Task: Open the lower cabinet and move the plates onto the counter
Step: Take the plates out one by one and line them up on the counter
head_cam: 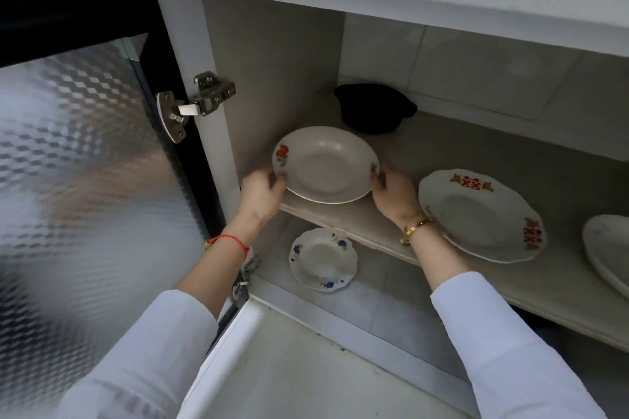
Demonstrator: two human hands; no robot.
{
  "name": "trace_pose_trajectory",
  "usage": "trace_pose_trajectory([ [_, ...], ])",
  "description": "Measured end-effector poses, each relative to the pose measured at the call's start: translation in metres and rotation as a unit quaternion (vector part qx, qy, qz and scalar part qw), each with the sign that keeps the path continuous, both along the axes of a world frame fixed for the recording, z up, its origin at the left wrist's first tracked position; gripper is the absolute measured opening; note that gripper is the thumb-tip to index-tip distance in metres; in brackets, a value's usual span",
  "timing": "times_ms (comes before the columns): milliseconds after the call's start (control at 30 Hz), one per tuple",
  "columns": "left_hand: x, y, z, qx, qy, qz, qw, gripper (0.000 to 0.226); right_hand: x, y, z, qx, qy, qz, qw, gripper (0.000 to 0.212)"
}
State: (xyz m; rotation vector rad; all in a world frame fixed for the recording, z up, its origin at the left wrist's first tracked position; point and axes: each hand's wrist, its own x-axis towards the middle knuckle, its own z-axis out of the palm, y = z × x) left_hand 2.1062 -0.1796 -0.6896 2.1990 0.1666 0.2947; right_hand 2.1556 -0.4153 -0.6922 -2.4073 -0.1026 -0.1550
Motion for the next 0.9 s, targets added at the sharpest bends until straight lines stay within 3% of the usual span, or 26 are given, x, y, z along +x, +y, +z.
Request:
trace_pose_trajectory([
  [267, -0.108, 0.001, 0.003, 0.008, -0.094, 0.026, 0.995, 0.029, -0.106, 0.002, 0.008, 0.037, -0.045, 0.006, 0.998, 0.031],
  [900, -0.363, -0.016, 0.007, -0.064, -0.086, 0.028, 0.994, 0.02, -0.355, -0.008, 0.014, 0.124, -0.076, 0.044, 0.988, 0.025],
])
